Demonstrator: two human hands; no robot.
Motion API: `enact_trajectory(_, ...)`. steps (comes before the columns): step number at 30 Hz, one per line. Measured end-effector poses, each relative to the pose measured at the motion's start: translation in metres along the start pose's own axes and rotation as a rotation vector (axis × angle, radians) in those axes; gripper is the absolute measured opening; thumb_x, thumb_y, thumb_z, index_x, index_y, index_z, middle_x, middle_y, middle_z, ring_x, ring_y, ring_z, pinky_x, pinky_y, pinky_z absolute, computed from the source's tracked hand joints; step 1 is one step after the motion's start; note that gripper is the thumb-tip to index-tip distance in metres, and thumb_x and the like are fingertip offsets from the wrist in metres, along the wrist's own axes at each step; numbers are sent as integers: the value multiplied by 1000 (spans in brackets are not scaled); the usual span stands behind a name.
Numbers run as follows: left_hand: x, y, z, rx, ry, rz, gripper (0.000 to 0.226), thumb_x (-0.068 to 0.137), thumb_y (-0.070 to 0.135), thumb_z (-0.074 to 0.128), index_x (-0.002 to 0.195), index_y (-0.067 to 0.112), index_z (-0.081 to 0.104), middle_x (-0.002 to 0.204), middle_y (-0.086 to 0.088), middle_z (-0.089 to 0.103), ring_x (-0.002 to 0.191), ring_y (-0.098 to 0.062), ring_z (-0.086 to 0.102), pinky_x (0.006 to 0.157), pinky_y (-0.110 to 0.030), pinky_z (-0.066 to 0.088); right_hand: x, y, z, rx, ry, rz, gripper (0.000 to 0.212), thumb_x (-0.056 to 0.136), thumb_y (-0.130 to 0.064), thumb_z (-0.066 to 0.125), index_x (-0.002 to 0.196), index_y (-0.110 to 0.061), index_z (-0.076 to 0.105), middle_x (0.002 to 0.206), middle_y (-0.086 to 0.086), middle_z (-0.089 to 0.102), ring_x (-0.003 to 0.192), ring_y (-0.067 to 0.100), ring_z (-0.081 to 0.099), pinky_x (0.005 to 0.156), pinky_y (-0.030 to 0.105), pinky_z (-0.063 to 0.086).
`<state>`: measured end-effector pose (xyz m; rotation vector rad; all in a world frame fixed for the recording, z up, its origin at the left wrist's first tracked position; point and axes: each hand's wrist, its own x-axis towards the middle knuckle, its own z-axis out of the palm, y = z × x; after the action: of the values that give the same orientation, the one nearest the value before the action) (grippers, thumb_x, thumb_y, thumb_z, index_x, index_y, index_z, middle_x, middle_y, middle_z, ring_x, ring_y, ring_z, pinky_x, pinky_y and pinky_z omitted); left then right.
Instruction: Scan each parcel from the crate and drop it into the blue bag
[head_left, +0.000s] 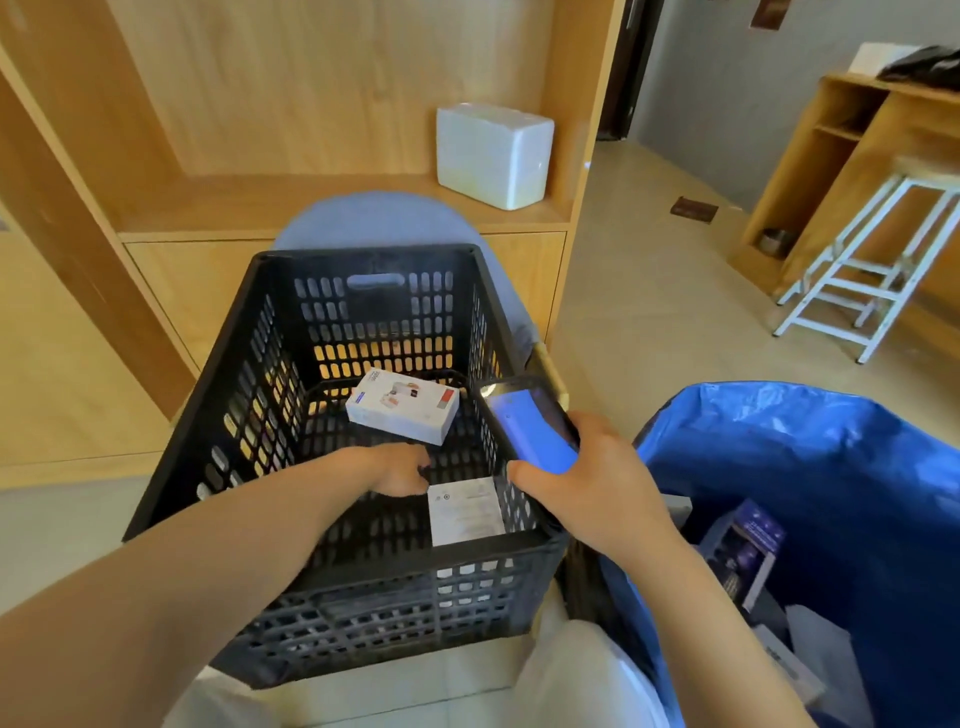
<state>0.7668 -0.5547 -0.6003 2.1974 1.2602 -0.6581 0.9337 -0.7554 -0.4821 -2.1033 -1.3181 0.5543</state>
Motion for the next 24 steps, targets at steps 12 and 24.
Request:
enact_trajectory(12,43,18,52,65,-44,-15,104,77,57,74,152,10,19,150,-8,30,137,-27,34,108,-36,40,1,9,6,-11,-5,-27,50,69,-57,71,107,-33,49,96,-12,57,85,8,58,71,33,54)
enact_trajectory(24,27,-2,11,-390,-57,-70,74,80,19,80,138,16,35,129,-4,49,106,-19,59,68,-23,55,-2,10,7,-23,-5,-30,51,71,-57,71,109,-34,48,97,-12,57,84,8,58,67,30,53)
